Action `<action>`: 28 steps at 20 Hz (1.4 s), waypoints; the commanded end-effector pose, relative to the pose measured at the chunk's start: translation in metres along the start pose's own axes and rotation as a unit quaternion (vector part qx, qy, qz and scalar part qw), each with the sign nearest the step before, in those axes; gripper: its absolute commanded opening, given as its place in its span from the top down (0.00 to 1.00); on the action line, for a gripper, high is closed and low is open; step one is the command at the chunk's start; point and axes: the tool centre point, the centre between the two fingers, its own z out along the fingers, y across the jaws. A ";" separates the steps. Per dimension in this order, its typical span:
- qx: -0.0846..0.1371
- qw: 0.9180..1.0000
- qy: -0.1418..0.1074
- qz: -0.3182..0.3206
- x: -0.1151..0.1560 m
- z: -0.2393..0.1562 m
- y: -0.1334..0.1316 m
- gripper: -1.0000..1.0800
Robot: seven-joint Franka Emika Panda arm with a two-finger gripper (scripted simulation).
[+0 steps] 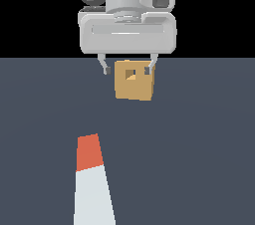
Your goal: Insert the peg into the horizontal hole in a box.
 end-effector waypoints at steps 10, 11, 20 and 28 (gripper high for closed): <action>0.000 1.000 0.000 -0.014 -0.016 0.008 -0.007 0.04; 0.000 1.000 0.000 -0.017 -0.020 0.010 -0.008 0.04; 0.001 0.998 -0.001 -0.061 -0.071 0.034 -0.025 0.04; 0.001 0.994 -0.001 -0.112 -0.132 0.062 -0.037 0.04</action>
